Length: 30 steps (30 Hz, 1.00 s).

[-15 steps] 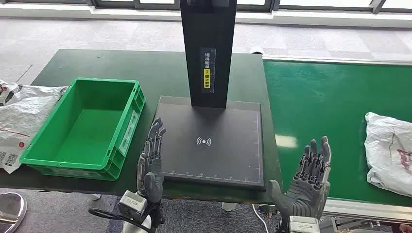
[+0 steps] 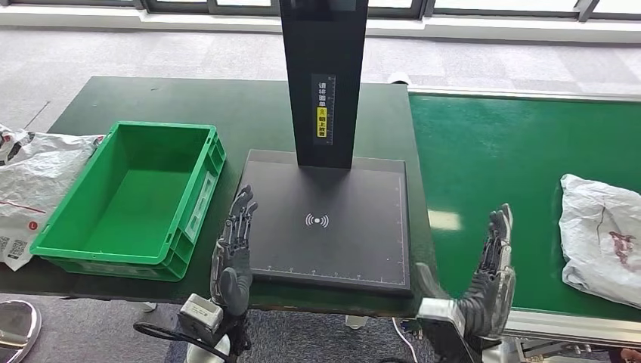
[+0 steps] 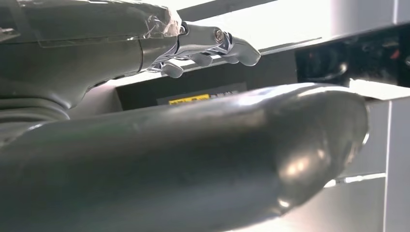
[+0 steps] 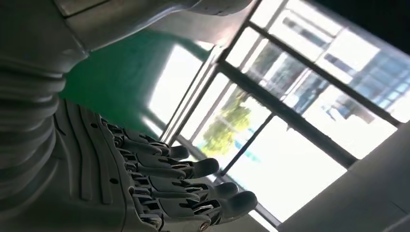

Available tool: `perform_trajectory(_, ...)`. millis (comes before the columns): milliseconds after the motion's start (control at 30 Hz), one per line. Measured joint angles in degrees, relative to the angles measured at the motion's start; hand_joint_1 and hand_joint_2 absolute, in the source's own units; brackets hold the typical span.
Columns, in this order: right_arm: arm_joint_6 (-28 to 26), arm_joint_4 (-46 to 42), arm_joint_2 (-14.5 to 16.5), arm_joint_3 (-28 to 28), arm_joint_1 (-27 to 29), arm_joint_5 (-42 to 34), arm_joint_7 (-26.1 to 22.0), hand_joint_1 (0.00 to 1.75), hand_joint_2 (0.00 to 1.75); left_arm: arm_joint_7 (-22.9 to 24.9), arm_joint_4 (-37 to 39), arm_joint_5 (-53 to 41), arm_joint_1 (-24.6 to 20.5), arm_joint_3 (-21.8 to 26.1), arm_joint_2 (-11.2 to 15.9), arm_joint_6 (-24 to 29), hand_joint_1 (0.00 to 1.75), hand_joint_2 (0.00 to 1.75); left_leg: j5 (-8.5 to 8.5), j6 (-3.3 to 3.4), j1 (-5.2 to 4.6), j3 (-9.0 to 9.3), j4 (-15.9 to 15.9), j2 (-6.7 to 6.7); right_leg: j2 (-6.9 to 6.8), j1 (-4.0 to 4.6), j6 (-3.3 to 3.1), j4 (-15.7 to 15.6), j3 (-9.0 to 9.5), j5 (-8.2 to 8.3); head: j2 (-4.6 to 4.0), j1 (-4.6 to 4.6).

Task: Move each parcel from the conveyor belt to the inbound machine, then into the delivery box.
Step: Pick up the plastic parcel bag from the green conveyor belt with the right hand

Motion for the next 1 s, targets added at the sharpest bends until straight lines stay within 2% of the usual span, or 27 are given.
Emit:
perform_trajectory(167, -0.4, 10.1, -3.9, -9.7, -8.7, 12.5, 5.6, 0.0, 1.75, 0.0, 0.3, 2.0, 0.1, 0.7, 0.1, 0.0, 0.0, 0.0, 0.1, 0.15, -0.08, -0.01, 0.0, -0.03, -0.06, -0.1, 0.16, 0.0, 0.04, 0.11, 0.0, 0.0)
perform_trajectory(367, -4.0, 28.6, -10.9, -16.2, -18.9, 16.1, 6.1, 0.0, 1.75, 0.0, 0.9, 4.0, -0.1, 0.7, 0.8, 2.2, 0.0, 0.0, 0.15, 0.21, -0.14, -0.03, 0.1, -0.14, -0.08, -0.16, 0.26, 0.0, 0.05, 0.19, 0.0, 0.01)
perform_trajectory(533, -4.4, 37.2, -14.0, -17.6, -23.0, 16.6, 6.0, 0.0, 1.75, 0.0, 1.0, 4.3, -0.1, 0.7, 1.3, 2.5, 0.0, 0.0, 0.15, 0.21, -0.14, -0.05, 0.1, -0.17, -0.08, -0.15, 0.26, 0.0, 0.03, 0.18, 0.0, 0.0)
perform_trajectory(767, -4.4, 42.0, -15.5, -17.9, -25.0, 17.3, 6.4, 0.0, 1.75, 0.0, 1.1, 4.5, -0.1, 0.7, 1.5, 2.7, 0.0, 0.0, 0.14, 0.2, -0.13, -0.13, 0.1, -0.19, -0.08, -0.15, 0.26, 0.0, -0.05, 0.17, 0.0, 0.01)
perform_trajectory(1000, -2.3, 52.8, -18.8, -17.9, -32.1, 22.5, 12.5, 0.0, 1.75, 0.0, 1.6, 5.7, -0.8, 0.7, 2.0, 3.5, 0.0, 0.0, 0.18, 0.26, -0.17, -0.16, 0.1, -0.22, -0.12, -0.2, 0.36, 0.0, -0.03, 0.24, 0.0, 0.01)
